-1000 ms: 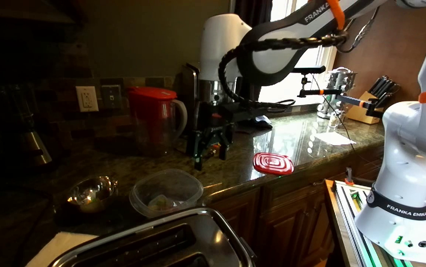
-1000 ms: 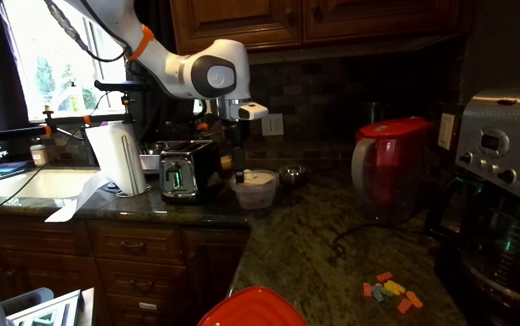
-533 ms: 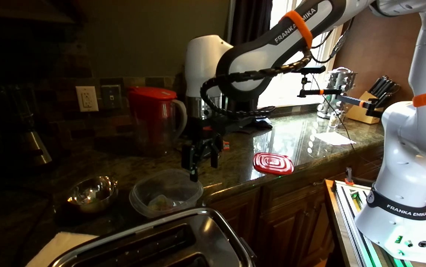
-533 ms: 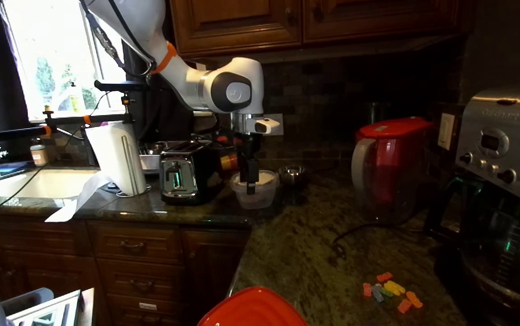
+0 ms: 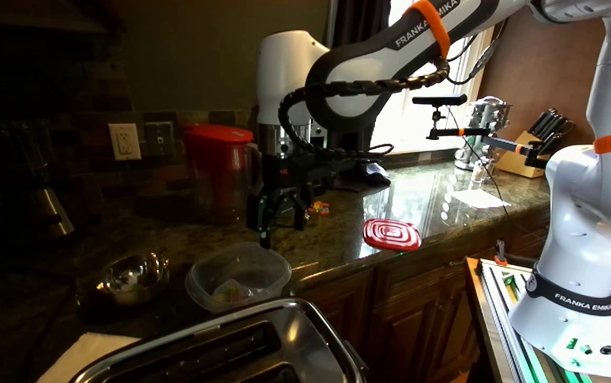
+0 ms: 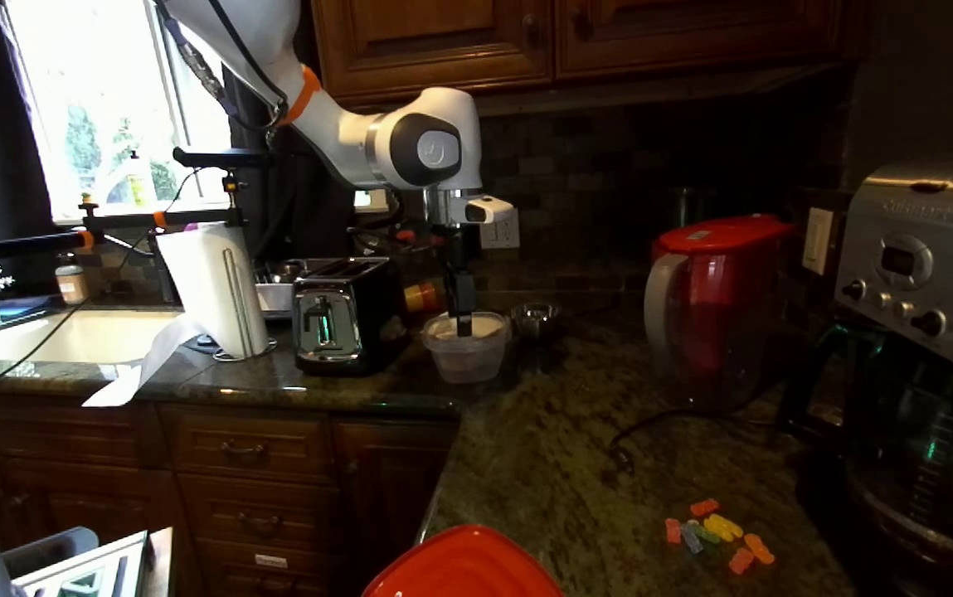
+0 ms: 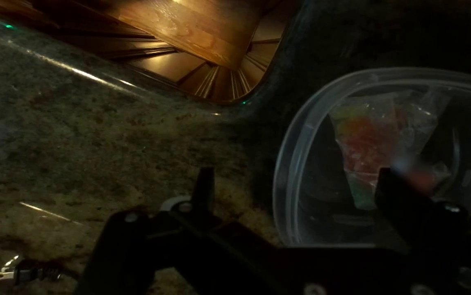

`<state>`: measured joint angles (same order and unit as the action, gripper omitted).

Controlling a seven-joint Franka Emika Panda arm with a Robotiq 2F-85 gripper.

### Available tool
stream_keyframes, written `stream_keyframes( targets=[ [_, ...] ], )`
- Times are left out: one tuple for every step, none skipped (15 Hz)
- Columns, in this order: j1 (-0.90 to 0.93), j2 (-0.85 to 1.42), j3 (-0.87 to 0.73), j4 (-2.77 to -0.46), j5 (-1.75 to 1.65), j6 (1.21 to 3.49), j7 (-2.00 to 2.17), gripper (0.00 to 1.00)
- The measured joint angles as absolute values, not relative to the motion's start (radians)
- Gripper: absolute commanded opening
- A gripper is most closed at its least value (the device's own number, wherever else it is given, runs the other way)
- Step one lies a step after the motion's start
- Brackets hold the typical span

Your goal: Move the lunchbox closer to the lid, and then place three gummy bears inside

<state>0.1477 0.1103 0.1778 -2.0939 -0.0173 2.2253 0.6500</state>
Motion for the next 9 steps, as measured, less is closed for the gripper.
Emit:
stream_keyframes(
  targets=[
    [0.148,0.109,0.177,-2.094,-0.017,2.225,0.653,1.00],
    [0.149,0.108,0.176,-2.094,-0.017,2.225,0.654,1.00],
    [0.149,0.108,0.176,-2.094,-0.017,2.225,0.655,1.00],
    [0.149,0.108,0.176,-2.094,-0.017,2.224,0.655,1.00],
    [0.149,0.108,0.176,-2.094,-0.017,2.224,0.656,1.00],
    [0.149,0.108,0.176,-2.094,-0.017,2.224,0.656,1.00],
    [0.149,0.108,0.176,-2.094,-0.017,2.224,0.656,1.00],
    [0.149,0.108,0.175,-2.094,-0.017,2.224,0.656,1.00],
    [0.149,0.108,0.175,-2.094,-0.017,2.224,0.656,1.00]
  ],
)
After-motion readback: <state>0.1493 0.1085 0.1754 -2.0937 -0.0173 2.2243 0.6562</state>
